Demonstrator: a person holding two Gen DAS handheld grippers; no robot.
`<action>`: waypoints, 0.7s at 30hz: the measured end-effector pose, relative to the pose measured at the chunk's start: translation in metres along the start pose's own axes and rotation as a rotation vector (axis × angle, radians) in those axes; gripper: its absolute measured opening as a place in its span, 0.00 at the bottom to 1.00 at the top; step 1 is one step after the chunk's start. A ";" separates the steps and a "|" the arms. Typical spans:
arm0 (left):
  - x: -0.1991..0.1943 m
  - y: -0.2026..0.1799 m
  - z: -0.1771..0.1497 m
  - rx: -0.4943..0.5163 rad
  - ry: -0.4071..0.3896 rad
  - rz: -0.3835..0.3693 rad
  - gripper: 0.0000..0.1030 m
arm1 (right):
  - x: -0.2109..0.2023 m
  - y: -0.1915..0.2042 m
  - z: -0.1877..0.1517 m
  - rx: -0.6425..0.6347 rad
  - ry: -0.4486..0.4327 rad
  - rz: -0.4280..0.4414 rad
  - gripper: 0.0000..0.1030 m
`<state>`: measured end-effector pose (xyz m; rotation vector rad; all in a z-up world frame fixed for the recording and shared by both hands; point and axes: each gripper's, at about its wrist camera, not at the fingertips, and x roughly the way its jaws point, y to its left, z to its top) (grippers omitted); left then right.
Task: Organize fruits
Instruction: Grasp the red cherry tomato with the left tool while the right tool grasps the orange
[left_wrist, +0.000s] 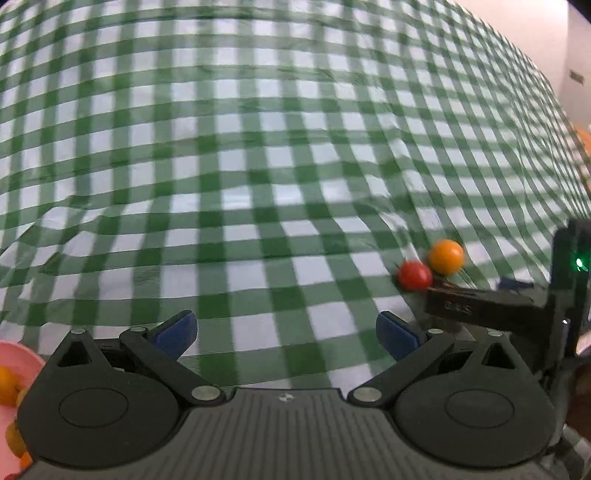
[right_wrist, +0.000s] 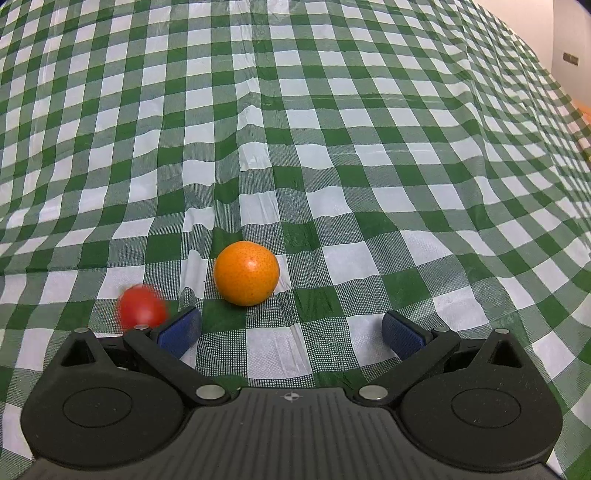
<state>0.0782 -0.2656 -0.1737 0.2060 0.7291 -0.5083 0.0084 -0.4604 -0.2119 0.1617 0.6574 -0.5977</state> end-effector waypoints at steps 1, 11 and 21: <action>0.004 -0.002 0.003 0.002 0.020 0.006 1.00 | 0.000 -0.001 0.001 0.004 0.003 0.003 0.99; 0.014 -0.013 0.024 0.034 0.022 -0.017 1.00 | 0.006 0.005 0.016 -0.161 -0.021 -0.016 0.99; 0.042 -0.049 0.032 0.039 0.000 -0.282 1.00 | 0.011 -0.044 0.037 -0.149 0.031 0.279 0.38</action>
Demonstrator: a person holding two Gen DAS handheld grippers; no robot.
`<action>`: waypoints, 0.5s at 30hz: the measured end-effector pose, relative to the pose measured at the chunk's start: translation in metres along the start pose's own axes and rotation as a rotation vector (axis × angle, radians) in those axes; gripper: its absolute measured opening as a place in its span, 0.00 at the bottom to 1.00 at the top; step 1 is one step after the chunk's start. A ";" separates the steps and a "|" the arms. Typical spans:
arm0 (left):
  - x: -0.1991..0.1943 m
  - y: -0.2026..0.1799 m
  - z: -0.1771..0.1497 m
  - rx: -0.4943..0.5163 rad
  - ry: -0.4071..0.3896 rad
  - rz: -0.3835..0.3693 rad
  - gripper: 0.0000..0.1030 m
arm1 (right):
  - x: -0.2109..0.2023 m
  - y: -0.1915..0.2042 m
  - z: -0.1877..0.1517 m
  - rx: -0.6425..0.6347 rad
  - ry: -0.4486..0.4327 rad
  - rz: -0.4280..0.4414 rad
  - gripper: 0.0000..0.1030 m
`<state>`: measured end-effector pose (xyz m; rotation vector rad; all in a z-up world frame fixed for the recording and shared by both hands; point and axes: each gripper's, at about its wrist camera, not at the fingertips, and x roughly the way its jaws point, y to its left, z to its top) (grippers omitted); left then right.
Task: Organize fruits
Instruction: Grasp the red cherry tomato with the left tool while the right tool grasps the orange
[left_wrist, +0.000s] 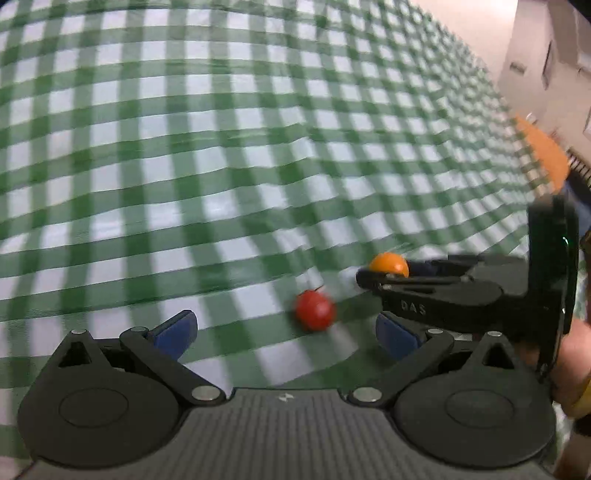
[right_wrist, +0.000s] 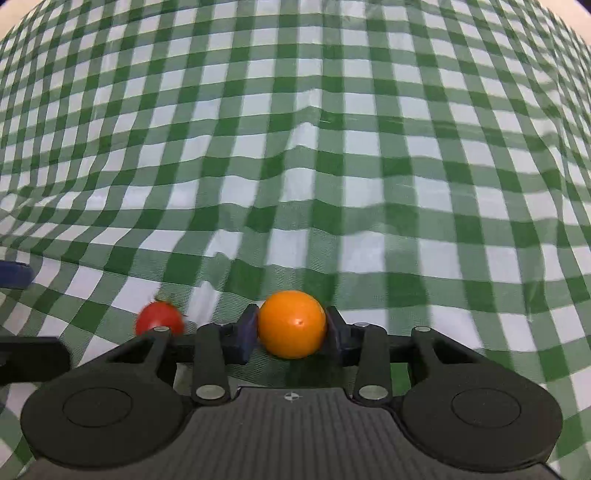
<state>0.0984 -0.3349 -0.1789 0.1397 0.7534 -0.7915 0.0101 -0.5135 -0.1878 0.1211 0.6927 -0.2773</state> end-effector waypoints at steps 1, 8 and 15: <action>0.005 -0.002 0.002 -0.010 0.000 -0.029 1.00 | -0.007 -0.007 -0.003 0.018 0.004 -0.022 0.38; 0.052 -0.016 0.013 -0.076 0.100 -0.043 0.46 | -0.035 -0.024 -0.030 0.056 0.012 -0.069 0.39; 0.052 0.006 0.011 -0.176 0.104 -0.055 0.29 | -0.044 -0.010 -0.036 0.061 0.006 -0.057 0.39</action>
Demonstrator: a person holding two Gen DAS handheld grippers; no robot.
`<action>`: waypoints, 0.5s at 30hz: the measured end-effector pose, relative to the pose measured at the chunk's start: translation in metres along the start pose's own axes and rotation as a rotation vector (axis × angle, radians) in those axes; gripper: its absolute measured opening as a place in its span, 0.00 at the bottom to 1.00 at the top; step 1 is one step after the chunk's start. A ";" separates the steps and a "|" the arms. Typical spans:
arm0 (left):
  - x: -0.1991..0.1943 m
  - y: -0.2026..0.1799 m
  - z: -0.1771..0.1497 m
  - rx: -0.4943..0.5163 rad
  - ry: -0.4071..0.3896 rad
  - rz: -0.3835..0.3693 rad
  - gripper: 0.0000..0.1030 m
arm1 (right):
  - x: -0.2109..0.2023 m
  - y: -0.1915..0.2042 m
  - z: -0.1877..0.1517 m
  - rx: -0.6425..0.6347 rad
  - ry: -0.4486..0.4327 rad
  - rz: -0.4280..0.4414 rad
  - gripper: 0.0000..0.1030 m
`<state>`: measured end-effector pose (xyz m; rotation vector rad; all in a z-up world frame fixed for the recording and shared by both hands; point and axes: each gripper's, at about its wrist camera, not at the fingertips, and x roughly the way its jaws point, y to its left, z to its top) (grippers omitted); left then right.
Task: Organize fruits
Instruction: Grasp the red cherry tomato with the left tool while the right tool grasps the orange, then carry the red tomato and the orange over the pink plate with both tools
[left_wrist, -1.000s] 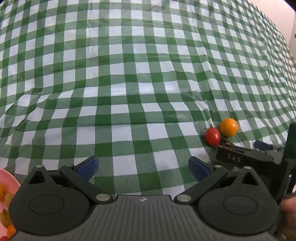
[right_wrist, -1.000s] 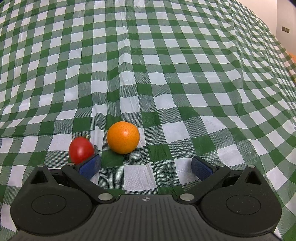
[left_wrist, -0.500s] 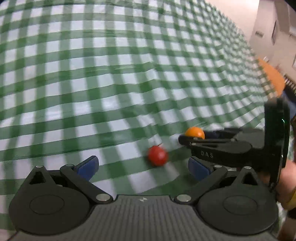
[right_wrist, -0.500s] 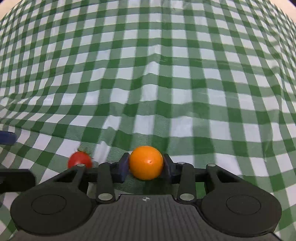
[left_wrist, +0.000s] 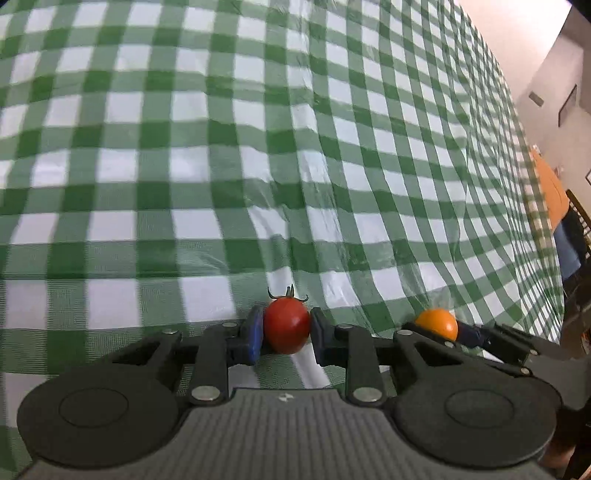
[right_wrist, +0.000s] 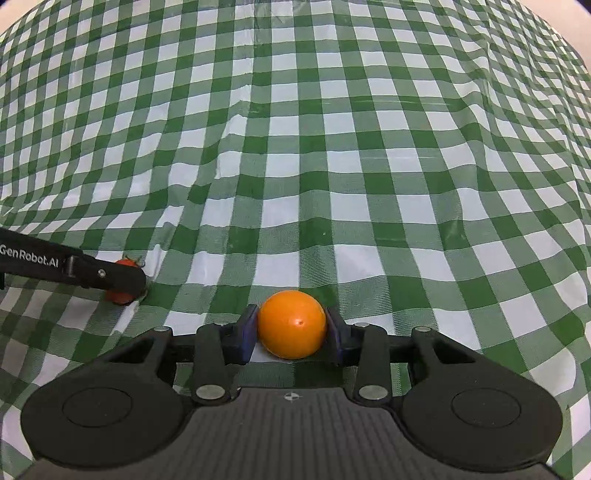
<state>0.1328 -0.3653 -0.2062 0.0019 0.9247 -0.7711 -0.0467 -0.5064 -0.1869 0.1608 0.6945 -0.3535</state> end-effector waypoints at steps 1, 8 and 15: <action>-0.008 0.002 0.000 0.001 -0.013 0.010 0.29 | -0.006 0.001 -0.001 0.003 -0.003 0.001 0.39; -0.119 0.017 -0.022 -0.009 -0.097 0.048 0.29 | -0.067 0.047 -0.009 0.068 -0.058 0.041 0.39; -0.247 0.059 -0.087 -0.074 -0.051 0.114 0.29 | -0.136 0.141 -0.030 0.074 -0.031 0.192 0.39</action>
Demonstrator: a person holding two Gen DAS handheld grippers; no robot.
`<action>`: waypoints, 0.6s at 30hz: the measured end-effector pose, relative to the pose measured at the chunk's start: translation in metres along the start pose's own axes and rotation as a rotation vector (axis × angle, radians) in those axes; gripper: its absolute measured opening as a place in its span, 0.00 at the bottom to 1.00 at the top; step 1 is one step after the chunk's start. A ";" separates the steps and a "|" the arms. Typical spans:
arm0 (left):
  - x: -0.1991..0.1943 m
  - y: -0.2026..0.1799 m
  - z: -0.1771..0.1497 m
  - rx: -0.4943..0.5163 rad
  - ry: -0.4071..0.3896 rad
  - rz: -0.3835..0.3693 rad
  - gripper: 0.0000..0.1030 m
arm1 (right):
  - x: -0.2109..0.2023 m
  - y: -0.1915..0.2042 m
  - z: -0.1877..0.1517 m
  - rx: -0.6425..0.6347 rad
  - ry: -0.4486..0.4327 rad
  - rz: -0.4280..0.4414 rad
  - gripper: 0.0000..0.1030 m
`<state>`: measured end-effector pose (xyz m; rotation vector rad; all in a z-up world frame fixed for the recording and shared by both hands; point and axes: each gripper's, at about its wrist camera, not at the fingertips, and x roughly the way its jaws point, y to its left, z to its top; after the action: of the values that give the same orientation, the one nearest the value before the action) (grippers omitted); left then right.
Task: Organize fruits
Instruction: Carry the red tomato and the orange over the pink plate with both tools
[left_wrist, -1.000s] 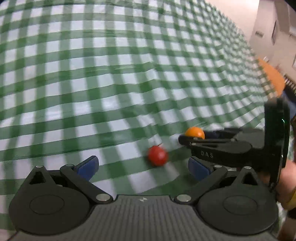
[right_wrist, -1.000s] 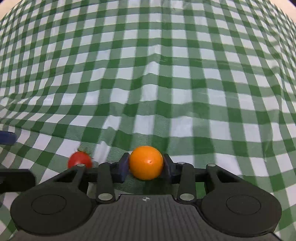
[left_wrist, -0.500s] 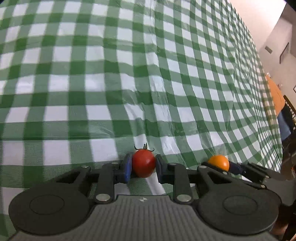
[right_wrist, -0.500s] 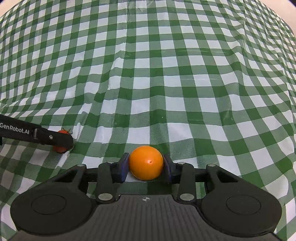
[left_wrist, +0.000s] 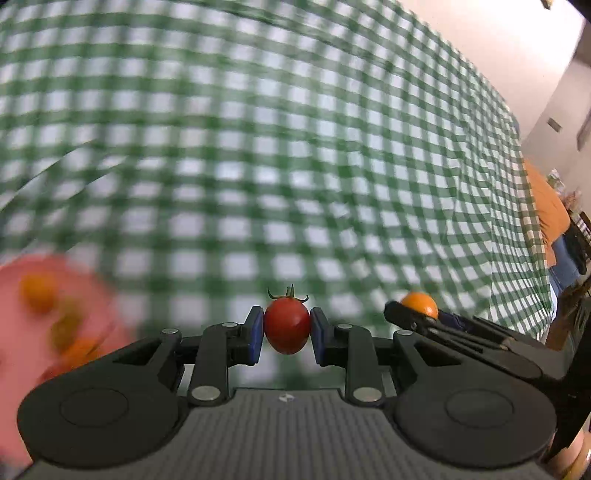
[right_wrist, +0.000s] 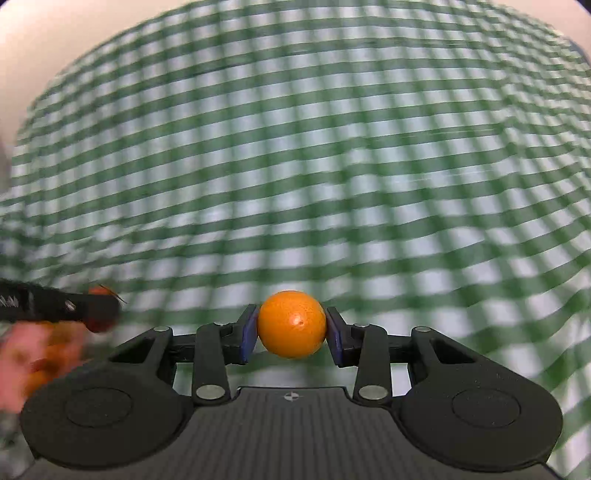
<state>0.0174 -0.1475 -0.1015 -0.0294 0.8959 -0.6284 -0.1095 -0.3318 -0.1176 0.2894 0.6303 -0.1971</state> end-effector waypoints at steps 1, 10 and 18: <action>-0.016 0.013 -0.006 -0.006 0.000 0.023 0.29 | -0.003 0.015 -0.002 -0.007 0.014 0.034 0.39; -0.069 0.120 -0.018 -0.070 0.031 0.246 0.29 | 0.035 0.131 0.011 -0.118 0.098 0.234 0.39; -0.085 0.149 0.003 -0.137 0.139 0.292 0.29 | 0.053 0.203 0.046 -0.279 0.265 0.268 0.39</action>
<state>0.0552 0.0183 -0.0800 0.0222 1.0537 -0.2989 0.0121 -0.1604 -0.0719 0.1278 0.8629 0.1897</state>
